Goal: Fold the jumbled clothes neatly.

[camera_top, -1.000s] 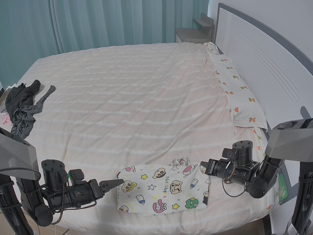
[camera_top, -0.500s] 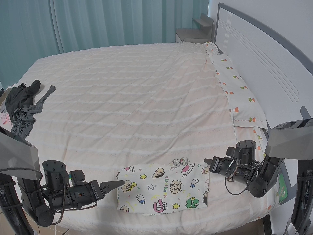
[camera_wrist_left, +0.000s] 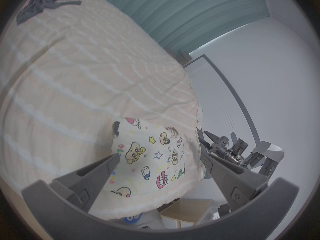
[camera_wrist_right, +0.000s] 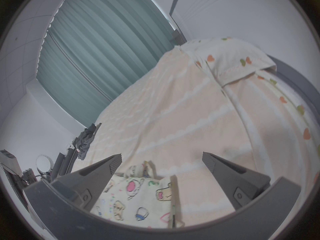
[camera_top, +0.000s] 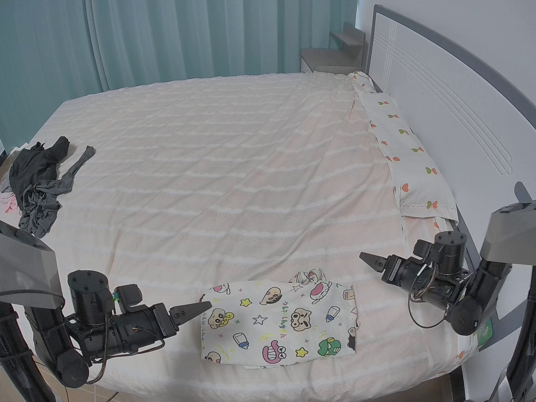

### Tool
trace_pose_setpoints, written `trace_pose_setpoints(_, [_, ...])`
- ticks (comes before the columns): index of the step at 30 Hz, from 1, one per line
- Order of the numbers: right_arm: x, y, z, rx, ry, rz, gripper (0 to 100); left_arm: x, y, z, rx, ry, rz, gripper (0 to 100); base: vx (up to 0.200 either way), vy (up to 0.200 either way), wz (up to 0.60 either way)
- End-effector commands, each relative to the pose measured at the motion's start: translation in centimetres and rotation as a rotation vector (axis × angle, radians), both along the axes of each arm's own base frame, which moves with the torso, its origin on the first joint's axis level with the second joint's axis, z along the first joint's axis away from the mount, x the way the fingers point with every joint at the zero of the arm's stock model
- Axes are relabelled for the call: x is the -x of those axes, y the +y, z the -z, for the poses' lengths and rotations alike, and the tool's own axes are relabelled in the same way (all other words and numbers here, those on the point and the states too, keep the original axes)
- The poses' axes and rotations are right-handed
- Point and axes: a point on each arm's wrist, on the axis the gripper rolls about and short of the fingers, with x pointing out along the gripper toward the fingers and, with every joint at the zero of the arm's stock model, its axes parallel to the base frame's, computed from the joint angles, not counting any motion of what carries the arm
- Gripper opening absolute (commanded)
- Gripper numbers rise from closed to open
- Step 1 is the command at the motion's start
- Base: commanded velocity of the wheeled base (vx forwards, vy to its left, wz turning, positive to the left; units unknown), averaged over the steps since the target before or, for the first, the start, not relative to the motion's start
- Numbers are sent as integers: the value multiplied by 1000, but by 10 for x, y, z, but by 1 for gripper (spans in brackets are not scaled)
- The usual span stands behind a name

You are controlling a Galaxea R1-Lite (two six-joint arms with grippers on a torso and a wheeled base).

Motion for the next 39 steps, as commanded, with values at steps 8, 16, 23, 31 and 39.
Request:
trace_pose_setpoints(8, [166, -71, -123, -24, -190, 158, 100, 62, 7, -84, -165, -433, -158, 100, 0, 0, 0])
trace_pose_setpoints(16, [278, -92, -139, -8, -179, 223, 100, 137, 41, -106, -413, -492, -338, 100, 0, 0, 0])
trace_pose_setpoints(23, [322, -97, -124, 8, -255, 227, 100, 185, 81, -123, -505, -513, -554, 100, 0, 0, 0])
trace_pose_setpoints(31, [345, -94, -112, 230, -466, 253, 100, 238, 88, -103, -786, -549, -908, 100, 0, 0, 0])
trace_pose_setpoints(39, [338, -94, -88, 330, -448, 252, 100, 235, 81, -65, -760, -599, -636, 100, 0, 0, 0])
